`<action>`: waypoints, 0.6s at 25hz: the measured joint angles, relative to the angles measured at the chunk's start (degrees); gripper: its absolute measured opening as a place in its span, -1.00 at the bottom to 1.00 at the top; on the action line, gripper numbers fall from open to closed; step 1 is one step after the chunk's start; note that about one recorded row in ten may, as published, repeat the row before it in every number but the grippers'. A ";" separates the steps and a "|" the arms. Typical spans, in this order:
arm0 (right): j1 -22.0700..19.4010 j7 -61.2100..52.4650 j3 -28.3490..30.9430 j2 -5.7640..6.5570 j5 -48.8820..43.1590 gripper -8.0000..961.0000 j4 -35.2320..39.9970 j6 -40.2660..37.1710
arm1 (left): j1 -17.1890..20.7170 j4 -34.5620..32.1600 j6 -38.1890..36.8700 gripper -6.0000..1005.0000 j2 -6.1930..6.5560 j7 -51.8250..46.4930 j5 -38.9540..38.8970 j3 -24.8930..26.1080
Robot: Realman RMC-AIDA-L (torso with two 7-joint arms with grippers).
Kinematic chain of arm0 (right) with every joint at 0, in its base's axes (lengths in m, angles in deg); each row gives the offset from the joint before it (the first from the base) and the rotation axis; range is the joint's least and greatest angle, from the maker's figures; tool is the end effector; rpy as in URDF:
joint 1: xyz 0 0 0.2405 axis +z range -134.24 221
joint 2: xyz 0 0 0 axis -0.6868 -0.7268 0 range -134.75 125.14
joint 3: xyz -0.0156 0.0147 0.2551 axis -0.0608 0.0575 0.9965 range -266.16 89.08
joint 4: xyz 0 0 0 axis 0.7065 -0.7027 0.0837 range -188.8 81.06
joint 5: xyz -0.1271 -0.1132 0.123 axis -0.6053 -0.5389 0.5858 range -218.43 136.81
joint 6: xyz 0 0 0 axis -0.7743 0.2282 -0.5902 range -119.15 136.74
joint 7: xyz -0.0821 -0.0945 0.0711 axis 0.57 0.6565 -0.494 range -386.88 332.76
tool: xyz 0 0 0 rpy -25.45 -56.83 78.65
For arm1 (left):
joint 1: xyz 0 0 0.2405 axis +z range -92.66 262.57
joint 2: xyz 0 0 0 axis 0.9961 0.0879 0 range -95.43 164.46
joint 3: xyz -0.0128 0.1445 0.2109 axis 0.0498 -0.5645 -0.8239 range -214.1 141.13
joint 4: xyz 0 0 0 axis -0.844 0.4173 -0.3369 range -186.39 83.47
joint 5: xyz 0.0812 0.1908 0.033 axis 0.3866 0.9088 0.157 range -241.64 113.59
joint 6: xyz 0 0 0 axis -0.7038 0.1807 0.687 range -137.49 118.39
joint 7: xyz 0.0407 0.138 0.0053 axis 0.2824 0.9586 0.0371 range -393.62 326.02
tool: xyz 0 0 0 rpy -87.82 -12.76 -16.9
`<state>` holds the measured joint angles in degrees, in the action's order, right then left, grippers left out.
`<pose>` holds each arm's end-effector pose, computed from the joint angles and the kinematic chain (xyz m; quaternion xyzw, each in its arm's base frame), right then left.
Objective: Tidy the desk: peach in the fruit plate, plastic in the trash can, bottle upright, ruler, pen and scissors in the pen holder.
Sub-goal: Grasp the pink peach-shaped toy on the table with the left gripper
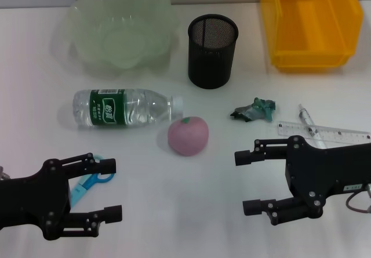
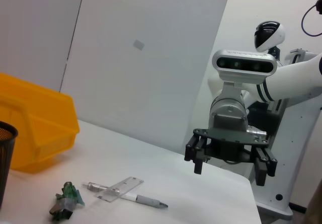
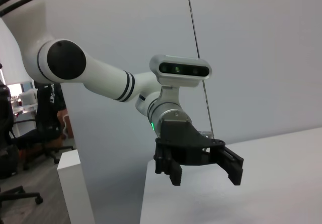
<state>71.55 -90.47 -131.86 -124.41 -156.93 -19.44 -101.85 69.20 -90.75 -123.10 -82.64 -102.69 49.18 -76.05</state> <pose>0.2446 0.2628 -0.0136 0.9499 -0.0664 -0.3026 0.0406 -0.2984 0.2186 0.0246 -0.9342 -0.1741 -0.3101 0.0287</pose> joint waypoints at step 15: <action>-1.41 7.82 0.66 0.23 3.67 0.60 -6.78 1.27 | -1.80 0.02 0.70 0.69 -0.91 0.16 -0.56 1.00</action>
<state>70.13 -82.65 -131.20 -124.18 -153.27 -26.22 -100.58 67.41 -90.73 -122.39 -83.55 -102.53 48.62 -75.05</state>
